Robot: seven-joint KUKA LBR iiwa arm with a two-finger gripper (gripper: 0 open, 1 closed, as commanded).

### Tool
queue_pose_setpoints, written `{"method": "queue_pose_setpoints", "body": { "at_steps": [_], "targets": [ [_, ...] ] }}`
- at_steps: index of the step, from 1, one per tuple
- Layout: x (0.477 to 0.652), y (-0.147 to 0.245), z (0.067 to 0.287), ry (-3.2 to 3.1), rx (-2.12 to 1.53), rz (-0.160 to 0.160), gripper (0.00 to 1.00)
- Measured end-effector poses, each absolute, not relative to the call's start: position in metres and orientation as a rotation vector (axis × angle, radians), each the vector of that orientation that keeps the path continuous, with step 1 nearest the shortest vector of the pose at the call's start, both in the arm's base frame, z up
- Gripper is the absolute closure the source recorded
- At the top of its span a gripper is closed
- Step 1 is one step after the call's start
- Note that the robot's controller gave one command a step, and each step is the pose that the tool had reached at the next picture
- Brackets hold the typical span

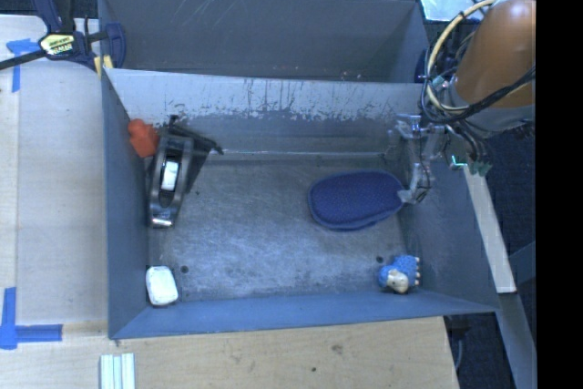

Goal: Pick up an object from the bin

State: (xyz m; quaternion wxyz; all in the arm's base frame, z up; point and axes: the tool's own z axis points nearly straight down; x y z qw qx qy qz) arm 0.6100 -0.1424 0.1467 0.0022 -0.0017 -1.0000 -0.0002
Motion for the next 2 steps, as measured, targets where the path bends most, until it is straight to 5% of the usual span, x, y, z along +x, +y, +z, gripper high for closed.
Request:
{"method": "queue_pose_setpoints", "body": {
  "at_steps": [1, 2],
  "targets": [
    [0.5973, -0.0986, 0.0721, -3.139, -0.206, 0.002, 0.00],
    [0.6001, -0.0988, 0.0749, -3.146, -0.206, 0.003, 1.00]
  ]
}}
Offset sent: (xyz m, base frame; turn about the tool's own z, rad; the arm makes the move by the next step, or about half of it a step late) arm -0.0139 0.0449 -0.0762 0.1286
